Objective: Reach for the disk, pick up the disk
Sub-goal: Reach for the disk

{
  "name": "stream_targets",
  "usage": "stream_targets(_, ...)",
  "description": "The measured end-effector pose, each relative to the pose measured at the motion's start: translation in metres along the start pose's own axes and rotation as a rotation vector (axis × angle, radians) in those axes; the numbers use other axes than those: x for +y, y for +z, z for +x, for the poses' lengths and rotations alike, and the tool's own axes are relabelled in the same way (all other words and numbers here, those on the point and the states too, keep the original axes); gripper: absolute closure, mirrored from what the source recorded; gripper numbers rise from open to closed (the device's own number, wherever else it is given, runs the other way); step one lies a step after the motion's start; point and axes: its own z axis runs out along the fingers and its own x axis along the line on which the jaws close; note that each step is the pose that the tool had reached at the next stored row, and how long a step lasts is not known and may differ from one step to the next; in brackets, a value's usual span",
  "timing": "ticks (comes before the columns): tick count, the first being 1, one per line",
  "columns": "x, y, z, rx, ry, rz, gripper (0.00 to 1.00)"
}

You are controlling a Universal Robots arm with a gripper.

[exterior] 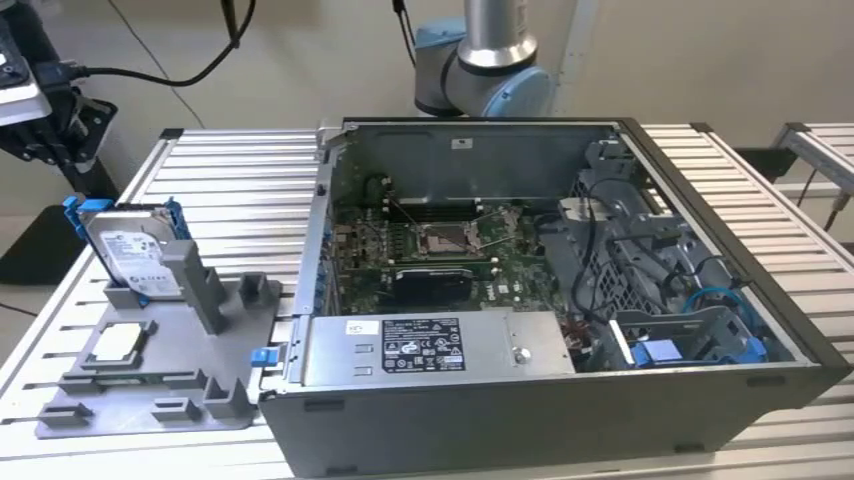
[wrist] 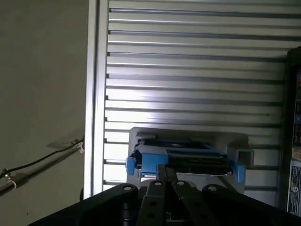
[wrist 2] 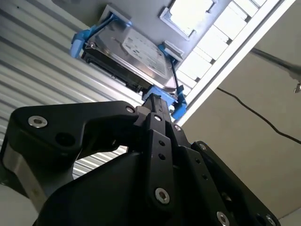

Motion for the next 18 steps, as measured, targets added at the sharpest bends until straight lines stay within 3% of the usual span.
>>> stream_targets(5, 0.0007, 0.0003, 0.0053, -0.0002, 0.0, 0.0, 1.0)
stream_targets(18, 0.0007, 0.0002, 0.0055, 0.0, -0.002, 0.0, 1.0)
